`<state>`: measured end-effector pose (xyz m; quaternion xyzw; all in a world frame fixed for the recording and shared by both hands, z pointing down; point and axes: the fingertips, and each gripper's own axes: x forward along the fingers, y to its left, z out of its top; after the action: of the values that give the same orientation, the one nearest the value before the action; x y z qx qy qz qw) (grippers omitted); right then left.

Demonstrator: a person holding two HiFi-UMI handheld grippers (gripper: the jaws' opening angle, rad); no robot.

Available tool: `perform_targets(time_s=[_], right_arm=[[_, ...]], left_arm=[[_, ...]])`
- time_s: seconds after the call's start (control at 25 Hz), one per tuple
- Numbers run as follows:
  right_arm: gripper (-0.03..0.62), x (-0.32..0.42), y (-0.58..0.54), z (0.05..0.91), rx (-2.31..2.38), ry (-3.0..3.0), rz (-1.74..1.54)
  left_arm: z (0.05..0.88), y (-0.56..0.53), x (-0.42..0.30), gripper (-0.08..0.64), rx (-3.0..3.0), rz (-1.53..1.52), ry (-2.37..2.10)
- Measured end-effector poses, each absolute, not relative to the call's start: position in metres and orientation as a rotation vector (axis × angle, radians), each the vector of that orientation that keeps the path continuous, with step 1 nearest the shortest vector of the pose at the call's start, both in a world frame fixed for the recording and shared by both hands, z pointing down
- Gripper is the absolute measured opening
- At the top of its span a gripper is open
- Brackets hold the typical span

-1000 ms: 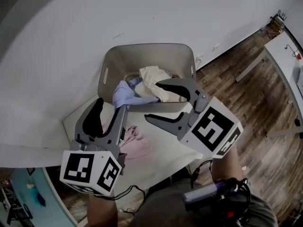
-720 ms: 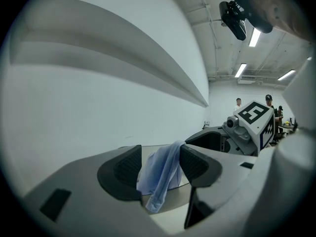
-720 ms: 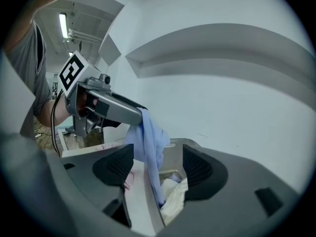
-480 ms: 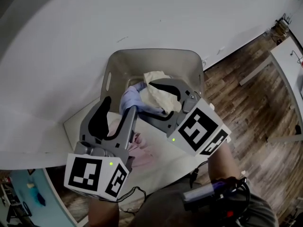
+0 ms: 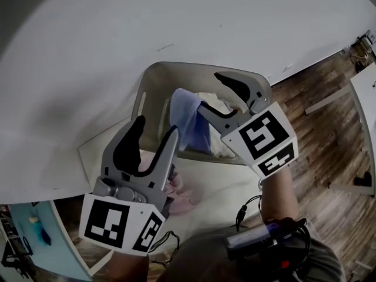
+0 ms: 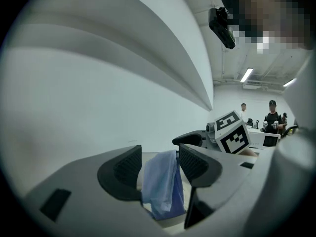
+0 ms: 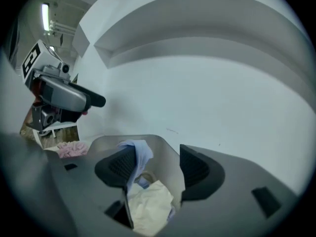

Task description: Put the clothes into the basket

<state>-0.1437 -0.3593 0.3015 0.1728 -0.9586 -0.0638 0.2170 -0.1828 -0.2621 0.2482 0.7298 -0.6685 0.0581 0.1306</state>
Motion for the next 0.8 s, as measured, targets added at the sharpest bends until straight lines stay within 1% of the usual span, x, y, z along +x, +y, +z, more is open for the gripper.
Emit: perform_targets(time_s=[0.28, 0.8], right_arm=[[0.285, -0.133, -0.348, 0.344, 0.313, -2.452, -0.239], [0.285, -0.069, -0.288, 0.33, 0.377, -2.398, -0.253]], left_arm=[[0.255, -0.271, -0.184, 0.244, 2.108, 0.138, -1.928], [0.239, -0.229, -0.145, 0.244, 2.213, 0.084, -1.858]])
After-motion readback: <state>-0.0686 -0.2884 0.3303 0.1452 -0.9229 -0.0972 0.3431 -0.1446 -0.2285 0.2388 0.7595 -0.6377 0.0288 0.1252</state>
